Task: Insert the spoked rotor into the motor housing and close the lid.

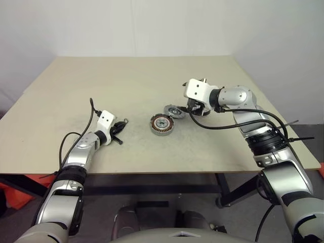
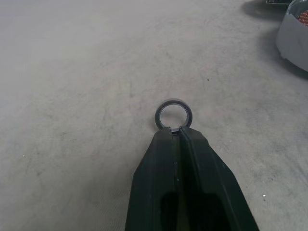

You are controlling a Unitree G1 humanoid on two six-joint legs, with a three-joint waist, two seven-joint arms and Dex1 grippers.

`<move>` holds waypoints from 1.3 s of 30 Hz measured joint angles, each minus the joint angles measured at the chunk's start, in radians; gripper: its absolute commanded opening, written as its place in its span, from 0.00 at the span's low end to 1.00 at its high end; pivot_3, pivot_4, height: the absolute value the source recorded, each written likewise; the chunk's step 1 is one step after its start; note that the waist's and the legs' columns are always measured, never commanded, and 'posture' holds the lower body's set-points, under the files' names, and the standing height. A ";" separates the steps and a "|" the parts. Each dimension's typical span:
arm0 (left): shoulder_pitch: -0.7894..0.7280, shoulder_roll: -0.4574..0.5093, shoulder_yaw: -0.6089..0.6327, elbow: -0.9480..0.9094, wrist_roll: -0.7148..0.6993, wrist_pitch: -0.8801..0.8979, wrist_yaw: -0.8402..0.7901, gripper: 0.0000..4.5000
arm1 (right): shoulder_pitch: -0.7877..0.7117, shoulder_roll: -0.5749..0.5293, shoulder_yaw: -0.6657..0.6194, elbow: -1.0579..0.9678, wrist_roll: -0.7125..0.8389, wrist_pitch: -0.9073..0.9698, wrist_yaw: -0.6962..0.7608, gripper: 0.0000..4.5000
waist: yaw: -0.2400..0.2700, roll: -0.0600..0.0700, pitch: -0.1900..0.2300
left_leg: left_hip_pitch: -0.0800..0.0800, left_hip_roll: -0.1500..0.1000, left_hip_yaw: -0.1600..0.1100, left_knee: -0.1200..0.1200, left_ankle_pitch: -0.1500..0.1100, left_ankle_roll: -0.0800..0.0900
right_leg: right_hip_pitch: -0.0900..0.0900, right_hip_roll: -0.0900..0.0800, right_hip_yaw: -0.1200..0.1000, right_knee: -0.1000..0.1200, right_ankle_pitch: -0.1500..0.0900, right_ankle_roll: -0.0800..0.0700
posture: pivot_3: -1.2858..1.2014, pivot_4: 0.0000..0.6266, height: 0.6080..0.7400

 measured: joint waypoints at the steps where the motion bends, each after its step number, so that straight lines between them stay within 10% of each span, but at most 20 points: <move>1: -0.001 0.000 0.000 0.002 0.000 0.000 0.000 0.06 | 0.000 -0.001 -0.001 0.000 0.000 0.002 -0.003 1.00 | 0.000 0.000 0.000 | 0.000 0.000 0.000 0.000 0.000 0.000 | 0.000 0.000 0.000 0.000 0.000 0.000 | 0.52 0.00 1.00; 29: -0.150 0.030 0.155 -0.013 -0.244 0.280 -0.220 0.03 | 0.070 0.107 0.029 -0.104 0.009 0.071 -0.110 1.00 | 0.003 0.000 0.000 | -0.004 0.000 0.000 -0.001 0.000 0.000 | -0.002 0.000 0.000 -0.001 0.000 0.000 | 0.52 0.00 1.00; 39: -0.160 0.068 0.083 0.030 -0.138 0.198 -0.235 0.06 | 0.084 0.115 0.041 -0.114 0.008 0.083 -0.129 1.00 | 0.001 0.000 0.000 | -0.004 0.000 0.000 -0.002 0.000 0.000 | -0.002 0.000 0.000 -0.002 0.000 0.000 | 0.52 0.00 1.00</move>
